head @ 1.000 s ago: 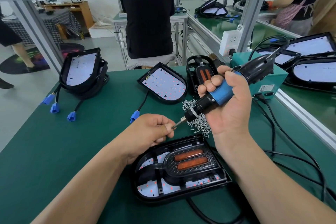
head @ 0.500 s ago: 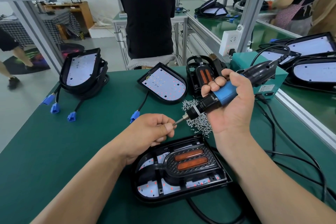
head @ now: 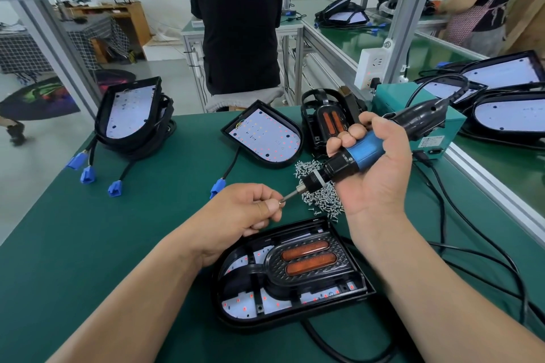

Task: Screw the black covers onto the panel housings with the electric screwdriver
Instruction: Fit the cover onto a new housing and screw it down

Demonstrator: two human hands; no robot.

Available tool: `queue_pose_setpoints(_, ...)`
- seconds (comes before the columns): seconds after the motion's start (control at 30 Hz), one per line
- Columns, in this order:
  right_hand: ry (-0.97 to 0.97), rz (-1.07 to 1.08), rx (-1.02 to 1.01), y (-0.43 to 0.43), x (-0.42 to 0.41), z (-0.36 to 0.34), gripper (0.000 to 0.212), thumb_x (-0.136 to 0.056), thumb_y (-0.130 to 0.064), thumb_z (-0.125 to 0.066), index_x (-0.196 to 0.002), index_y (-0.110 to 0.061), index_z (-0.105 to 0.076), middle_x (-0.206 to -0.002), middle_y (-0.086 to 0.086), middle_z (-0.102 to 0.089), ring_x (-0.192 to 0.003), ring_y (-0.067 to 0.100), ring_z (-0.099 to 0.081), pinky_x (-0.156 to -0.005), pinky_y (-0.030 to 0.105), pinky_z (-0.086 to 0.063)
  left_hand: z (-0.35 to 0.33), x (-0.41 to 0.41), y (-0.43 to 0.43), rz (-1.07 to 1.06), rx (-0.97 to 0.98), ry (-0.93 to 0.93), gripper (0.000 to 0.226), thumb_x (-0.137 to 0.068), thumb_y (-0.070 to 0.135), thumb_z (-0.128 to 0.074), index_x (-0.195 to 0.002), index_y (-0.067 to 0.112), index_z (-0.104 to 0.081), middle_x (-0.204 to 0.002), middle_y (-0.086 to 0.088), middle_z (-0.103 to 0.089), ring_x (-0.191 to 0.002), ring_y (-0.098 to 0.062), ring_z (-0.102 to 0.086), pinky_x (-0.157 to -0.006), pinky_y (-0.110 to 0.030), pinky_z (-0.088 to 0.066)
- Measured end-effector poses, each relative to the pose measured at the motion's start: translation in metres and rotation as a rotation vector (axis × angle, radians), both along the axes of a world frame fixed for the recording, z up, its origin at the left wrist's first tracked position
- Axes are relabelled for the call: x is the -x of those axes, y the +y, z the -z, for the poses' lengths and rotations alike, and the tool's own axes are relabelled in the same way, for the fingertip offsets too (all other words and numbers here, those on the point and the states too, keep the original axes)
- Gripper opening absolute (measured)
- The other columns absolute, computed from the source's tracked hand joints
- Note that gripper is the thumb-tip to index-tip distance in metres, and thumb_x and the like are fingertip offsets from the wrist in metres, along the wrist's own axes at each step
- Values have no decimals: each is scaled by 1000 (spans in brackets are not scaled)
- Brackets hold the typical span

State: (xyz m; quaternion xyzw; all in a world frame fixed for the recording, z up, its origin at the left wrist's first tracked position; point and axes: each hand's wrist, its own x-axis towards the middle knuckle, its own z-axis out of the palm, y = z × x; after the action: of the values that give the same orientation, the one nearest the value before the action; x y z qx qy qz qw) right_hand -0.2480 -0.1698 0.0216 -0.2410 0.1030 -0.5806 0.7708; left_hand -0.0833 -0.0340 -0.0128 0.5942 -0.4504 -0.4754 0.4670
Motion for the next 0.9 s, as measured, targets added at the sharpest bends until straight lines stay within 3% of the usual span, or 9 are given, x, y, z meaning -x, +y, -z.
queue_pose_setpoints(0.27, 68, 27, 66, 1, -3, 0, 6, -100, -16, -62, -102, -11, -58, -77, 3, -55, -64, 16, -54, -70, 34, -54, 3, -1, 0, -74, -3, 4, 11, -104, 2, -59, -97, 2, -67, -70, 6, -66, -53, -5, -38, -50, -16, -31)
queue_pose_setpoints(0.53, 73, 108, -68, 3, -4, 8, 23, -102, -25, -70, -111, -12, -54, -78, -1, -58, -67, 15, -57, -76, 35, -57, 4, -2, 0, -127, 26, 71, 11, -104, 0, -60, -97, 2, -68, -81, -5, -68, -56, -8, -39, -49, -18, -34)
queue_pose_setpoints(0.7, 68, 103, -58, 4, -2, 8, 17, -99, -23, -73, -103, -13, -59, -79, 0, -57, -68, 16, -57, -78, 37, -58, 5, 0, 0, -119, 30, 50, 11, -104, 1, -60, -97, 2, -69, -74, 0, -68, -53, -6, -40, -50, -17, -36)
queue_pose_setpoints(0.9, -4, 74, -110, -2, 3, 6, 15, -98, -24, -71, -96, -13, -62, -77, 1, -57, -66, 17, -56, -74, 35, -57, 2, -3, 1, -96, 35, 185, 13, -104, 2, -60, -109, -1, -72, -83, -8, -65, -59, -7, -41, -51, -16, -37)
